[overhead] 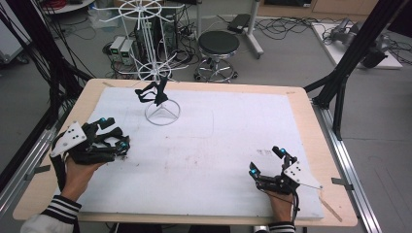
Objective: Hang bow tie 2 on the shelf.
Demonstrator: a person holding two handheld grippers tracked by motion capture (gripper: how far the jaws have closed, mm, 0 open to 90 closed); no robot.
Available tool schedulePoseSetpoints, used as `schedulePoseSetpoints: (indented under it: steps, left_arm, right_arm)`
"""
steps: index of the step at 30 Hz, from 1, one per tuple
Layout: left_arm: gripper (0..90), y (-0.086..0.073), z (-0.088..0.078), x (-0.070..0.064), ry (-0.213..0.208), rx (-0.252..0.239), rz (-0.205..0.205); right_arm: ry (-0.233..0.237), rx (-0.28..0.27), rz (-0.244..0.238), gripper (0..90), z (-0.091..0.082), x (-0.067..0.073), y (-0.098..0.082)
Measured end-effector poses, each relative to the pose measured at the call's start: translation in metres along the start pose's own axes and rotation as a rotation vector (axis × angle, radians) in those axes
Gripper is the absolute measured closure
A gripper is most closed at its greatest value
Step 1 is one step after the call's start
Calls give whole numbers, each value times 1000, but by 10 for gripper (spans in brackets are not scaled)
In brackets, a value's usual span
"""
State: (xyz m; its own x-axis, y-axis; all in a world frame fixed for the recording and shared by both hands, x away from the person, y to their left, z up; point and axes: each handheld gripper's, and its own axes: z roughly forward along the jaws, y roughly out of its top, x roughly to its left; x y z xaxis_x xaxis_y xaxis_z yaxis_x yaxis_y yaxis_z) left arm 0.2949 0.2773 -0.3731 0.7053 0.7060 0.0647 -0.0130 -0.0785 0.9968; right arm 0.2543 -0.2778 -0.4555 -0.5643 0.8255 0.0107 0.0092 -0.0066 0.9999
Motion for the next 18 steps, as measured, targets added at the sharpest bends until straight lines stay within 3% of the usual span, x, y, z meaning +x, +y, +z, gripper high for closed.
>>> schedulePoseSetpoints:
  steps: [6, 18]
  left_arm:
    - [175, 2, -2, 4, 9, 11, -2]
    - [175, 7, -10, 28, 49, 110, 29]
  right_arm:
    - [-1, -1, 0, 6, 0, 0, 0]
    - [-1, -2, -1, 6, 0, 0, 0]
